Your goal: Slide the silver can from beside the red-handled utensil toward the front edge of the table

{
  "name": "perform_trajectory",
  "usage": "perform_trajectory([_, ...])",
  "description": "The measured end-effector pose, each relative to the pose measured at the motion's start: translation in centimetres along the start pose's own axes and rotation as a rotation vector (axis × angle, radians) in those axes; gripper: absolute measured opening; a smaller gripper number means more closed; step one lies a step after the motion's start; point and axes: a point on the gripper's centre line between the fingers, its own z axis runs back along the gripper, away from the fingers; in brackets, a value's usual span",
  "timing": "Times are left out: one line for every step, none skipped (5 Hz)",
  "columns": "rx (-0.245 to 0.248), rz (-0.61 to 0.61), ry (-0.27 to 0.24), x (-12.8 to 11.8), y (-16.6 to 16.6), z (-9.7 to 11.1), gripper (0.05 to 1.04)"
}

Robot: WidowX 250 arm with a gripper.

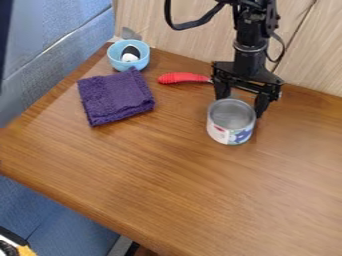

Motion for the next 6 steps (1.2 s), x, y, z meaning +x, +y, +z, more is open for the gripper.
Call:
perform_trajectory([0.003,-0.009,0.001,-1.5,0.1,0.9,0.998])
perform_trajectory([0.017,-0.057,0.035,-4.0,-0.3,0.4,0.998])
perform_trajectory([0.031,-0.086,0.048,-5.8,-0.2,0.5,0.998])
perform_trajectory([0.047,-0.119,0.074,-8.2,0.2,0.7,0.998])
perform_trajectory([0.050,-0.147,0.080,-9.7,0.1,1.4,0.998])
perform_trajectory([0.049,-0.158,0.064,-10.8,-0.1,2.5,0.998])
